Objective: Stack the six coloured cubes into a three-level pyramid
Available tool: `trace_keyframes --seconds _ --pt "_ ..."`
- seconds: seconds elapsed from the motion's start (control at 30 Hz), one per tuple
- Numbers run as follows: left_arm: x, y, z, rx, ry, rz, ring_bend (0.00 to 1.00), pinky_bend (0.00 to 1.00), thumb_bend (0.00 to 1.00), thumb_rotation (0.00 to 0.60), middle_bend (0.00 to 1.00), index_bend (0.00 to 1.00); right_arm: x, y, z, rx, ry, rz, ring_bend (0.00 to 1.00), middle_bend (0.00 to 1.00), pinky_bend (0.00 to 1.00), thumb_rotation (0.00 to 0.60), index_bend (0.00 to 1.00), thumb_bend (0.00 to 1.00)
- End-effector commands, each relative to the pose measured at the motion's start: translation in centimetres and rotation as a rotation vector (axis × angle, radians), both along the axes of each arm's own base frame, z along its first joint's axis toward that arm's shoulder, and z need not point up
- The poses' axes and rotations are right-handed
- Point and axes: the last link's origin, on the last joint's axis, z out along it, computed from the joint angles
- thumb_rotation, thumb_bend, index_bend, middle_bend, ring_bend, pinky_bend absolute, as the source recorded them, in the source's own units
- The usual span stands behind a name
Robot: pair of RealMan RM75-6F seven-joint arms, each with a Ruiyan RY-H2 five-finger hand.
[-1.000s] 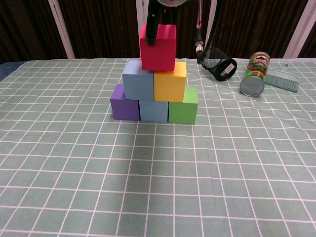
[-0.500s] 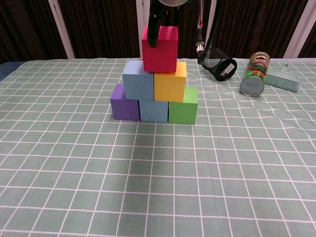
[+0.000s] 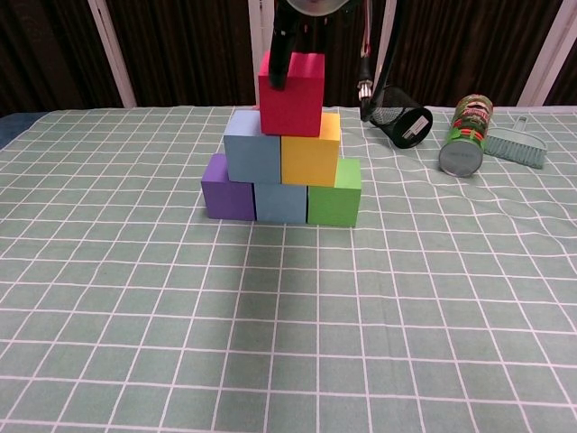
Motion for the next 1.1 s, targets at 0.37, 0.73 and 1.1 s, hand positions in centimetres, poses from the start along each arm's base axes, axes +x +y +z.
trace_keyframes --seconds 0.37,0.73,1.1 --pt "-0.03 0.03 0.01 0.001 0.001 0.001 0.00 0.00 0.10 0.600 0.00 0.00 0.40 0.08 -0.04 0.004 -0.005 0.007 0.22 0.38 0.00 0.600 0.00 0.36" --pt "-0.02 0.02 0.03 0.004 0.002 0.001 0.00 0.00 0.10 0.600 0.00 0.00 0.69 0.10 -0.14 -0.002 -0.020 0.002 0.23 0.38 0.00 0.600 0.00 0.36" --pt "-0.09 0.08 0.02 0.003 0.001 0.003 0.00 0.00 0.10 0.600 0.00 0.00 0.80 0.10 -0.50 -0.005 -0.019 -0.003 0.22 0.38 0.00 0.600 0.00 0.36"
